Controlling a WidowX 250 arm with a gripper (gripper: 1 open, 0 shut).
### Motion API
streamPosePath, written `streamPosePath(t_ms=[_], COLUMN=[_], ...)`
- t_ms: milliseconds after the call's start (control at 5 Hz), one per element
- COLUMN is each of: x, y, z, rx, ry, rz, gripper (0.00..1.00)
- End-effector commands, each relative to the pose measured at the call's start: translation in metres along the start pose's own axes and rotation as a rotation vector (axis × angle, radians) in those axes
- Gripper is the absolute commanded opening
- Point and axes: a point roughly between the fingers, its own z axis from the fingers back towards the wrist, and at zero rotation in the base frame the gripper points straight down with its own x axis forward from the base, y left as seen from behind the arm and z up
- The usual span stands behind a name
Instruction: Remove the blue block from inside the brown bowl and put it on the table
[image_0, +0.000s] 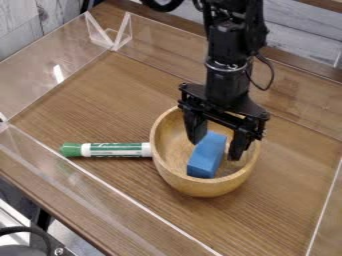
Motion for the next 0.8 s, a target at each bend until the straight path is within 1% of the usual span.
streamPosePath(t_ms=[0, 400, 600], x=[0.0059, 0.0064, 0.0054], y=[0.0015, 0.0037, 0.0039], z=[0.011, 0.0121, 0.0065], rx=[-0.009, -0.013, -0.014], ry=[-0.045, -0.05, -0.051], rz=[0.002, 0.0, 0.002], gripper=[1.0, 1.0, 1.0])
